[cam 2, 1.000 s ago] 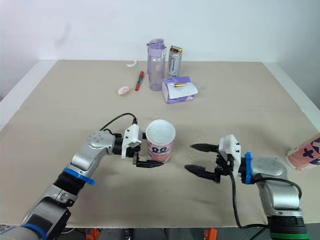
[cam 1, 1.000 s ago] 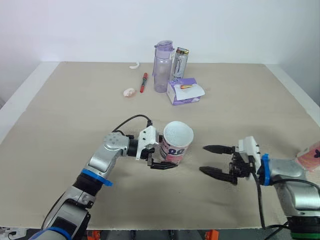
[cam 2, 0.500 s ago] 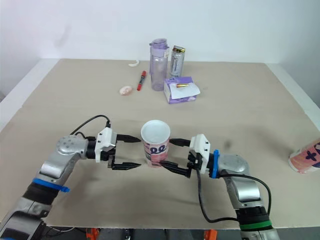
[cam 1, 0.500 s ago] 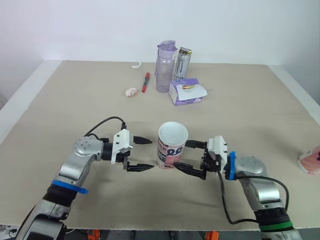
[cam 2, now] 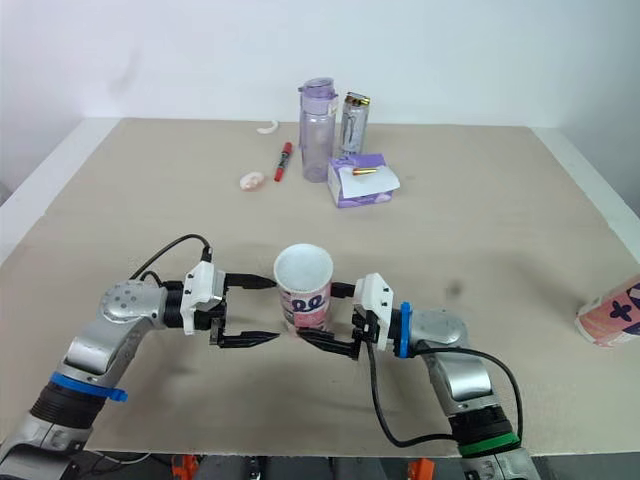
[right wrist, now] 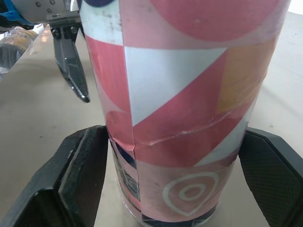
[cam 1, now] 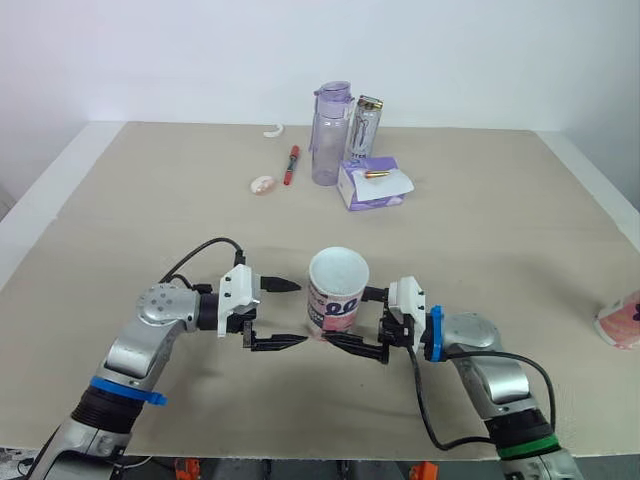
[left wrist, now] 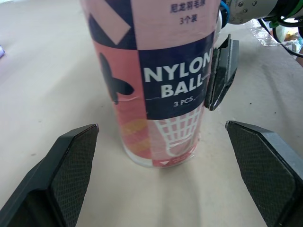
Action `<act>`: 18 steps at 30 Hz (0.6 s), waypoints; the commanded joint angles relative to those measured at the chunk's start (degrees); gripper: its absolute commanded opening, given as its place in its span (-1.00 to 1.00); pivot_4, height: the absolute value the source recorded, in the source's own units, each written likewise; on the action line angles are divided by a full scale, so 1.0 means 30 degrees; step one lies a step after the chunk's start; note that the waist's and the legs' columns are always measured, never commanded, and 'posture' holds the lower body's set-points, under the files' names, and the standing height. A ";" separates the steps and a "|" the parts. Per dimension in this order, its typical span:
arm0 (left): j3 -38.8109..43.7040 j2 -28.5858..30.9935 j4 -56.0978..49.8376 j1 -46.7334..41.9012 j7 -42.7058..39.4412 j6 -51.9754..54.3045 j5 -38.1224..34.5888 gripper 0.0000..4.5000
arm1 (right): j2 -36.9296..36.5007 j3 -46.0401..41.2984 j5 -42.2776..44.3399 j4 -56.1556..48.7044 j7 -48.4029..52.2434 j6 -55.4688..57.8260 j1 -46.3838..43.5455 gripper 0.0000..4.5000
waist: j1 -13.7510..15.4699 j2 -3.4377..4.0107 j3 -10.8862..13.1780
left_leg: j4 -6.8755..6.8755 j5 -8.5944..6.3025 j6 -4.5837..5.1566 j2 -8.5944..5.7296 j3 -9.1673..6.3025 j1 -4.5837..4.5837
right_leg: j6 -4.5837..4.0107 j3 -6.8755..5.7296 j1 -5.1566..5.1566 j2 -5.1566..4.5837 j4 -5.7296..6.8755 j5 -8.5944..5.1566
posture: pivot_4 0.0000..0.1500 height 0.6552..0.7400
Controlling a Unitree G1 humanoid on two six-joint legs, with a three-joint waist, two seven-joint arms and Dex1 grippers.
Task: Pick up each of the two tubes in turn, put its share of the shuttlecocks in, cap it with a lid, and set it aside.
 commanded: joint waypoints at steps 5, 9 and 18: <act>0.0232 0.0106 -0.0225 -0.0003 0.0070 -0.0127 -0.0180 1.00 | 0.0553 0.0037 -0.0046 0.0844 -0.0060 -0.1015 -0.1301 0.97 | -0.0003 -0.0001 0.0000 | 0.0006 0.0005 -0.0007 0.0098 0.0024 0.0028 | -0.0068 0.0010 0.0004 0.0092 0.0000 0.0036 | 1.00 1.00; 0.0370 0.0205 0.0143 -0.0081 -0.0002 -0.0376 -0.0072 1.00 | 0.0299 -0.0157 0.0196 0.0754 0.0135 -0.0883 -0.1256 0.97 | -0.0002 0.0000 -0.0001 | 0.0005 0.0004 -0.0008 0.0160 0.0035 0.0048 | -0.0152 0.0007 0.0004 0.0152 0.0002 0.0026 | 1.00 1.00; 0.0380 0.0216 0.0678 -0.0500 0.0030 -0.0671 0.0053 1.00 | 0.0175 -0.0169 0.0155 0.0467 -0.0072 -0.0761 -0.1139 0.74 | 0.0000 0.0000 -0.0001 | 0.0005 0.0005 -0.0009 0.0203 0.0041 0.0072 | -0.0212 0.0013 0.0004 0.0203 0.0021 0.0039 | 1.00 1.00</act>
